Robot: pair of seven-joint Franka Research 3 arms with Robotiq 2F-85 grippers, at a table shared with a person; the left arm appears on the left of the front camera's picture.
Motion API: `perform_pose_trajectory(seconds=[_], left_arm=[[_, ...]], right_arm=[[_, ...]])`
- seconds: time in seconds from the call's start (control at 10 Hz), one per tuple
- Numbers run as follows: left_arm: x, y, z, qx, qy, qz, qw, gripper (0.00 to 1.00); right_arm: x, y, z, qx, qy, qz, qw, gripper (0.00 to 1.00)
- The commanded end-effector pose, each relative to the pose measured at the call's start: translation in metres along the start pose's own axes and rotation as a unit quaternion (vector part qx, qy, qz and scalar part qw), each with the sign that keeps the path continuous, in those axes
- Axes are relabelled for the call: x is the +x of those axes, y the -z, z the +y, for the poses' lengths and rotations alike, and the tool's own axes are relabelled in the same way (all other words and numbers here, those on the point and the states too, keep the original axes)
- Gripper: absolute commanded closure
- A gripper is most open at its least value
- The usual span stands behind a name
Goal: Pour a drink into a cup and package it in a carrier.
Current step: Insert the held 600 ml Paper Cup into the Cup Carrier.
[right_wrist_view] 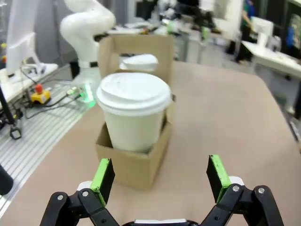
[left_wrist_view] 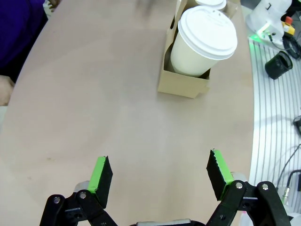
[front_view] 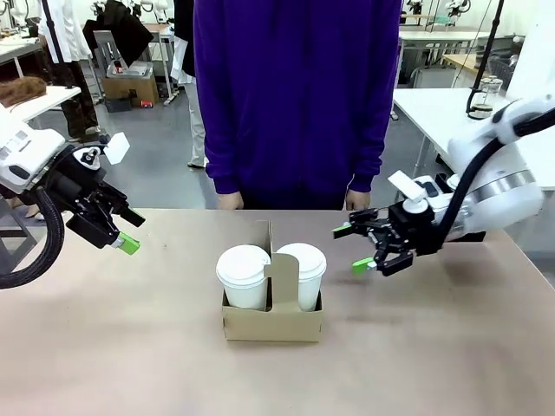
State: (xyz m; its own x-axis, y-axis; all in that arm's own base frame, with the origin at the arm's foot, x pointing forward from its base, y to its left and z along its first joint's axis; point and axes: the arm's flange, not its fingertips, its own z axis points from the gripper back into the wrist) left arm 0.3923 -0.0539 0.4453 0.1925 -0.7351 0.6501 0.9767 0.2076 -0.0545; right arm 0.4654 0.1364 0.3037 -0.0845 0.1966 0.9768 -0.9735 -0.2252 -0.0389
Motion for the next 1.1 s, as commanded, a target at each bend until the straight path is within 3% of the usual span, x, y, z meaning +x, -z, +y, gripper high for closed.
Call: perform_pose_trajectory(seconds=[0.0,0.1,0.3,0.5,0.7,1.0], left_arm=[[0.0,0.0,0.0,-0.003,0.001,-0.011,1.0,0.0],[0.0,0.0,0.0,-0.003,0.001,-0.011,1.0,0.0],[0.0,0.0,0.0,-0.003,0.001,-0.011,1.0,0.0],[0.0,0.0,0.0,-0.003,0.001,-0.011,1.0,0.0],[0.0,0.0,0.0,-0.003,0.001,-0.011,1.0,0.0],[0.0,0.0,0.0,-0.003,0.001,-0.011,1.0,0.0]], right_arm=[[0.029,-0.03,0.022,-0.086,0.081,0.074,0.99,0.0],[0.041,-0.049,0.031,-0.132,0.131,0.119,0.975,0.0],[0.07,-0.085,0.06,-0.213,0.22,0.166,0.937,0.0],[0.09,-0.111,0.087,-0.299,0.276,0.221,0.886,0.0],[0.097,-0.124,0.106,-0.362,0.298,0.228,0.854,0.0],[0.099,-0.13,0.124,-0.428,0.296,0.227,0.823,0.0]])
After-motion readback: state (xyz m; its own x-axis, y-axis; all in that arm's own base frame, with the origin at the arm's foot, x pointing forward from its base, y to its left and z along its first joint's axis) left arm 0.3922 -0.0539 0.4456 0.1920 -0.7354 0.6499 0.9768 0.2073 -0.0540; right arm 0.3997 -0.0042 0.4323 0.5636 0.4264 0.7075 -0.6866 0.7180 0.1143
